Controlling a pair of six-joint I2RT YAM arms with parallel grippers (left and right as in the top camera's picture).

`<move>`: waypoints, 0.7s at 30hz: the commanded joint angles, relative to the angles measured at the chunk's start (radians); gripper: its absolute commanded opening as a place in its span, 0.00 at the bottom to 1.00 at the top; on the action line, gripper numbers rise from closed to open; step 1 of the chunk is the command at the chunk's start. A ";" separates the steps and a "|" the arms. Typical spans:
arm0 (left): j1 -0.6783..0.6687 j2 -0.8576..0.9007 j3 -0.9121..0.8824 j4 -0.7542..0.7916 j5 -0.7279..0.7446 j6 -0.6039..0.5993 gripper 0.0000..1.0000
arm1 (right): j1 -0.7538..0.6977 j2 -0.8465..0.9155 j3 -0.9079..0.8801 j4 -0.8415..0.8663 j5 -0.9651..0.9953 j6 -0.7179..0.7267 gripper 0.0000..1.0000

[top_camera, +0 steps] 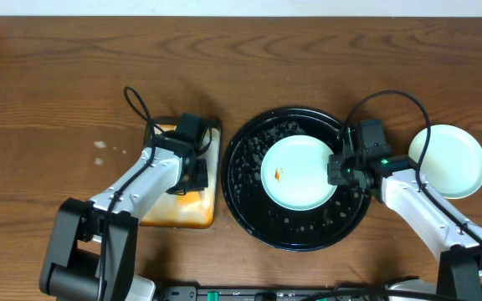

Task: Clean dirty plates on tray and stack at the side
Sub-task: 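Dip and press the sponge into the soapy tray with the left gripper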

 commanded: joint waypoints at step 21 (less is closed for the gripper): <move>0.051 -0.075 0.021 -0.149 -0.034 -0.267 0.70 | 0.003 -0.002 0.016 -0.010 0.013 -0.011 0.01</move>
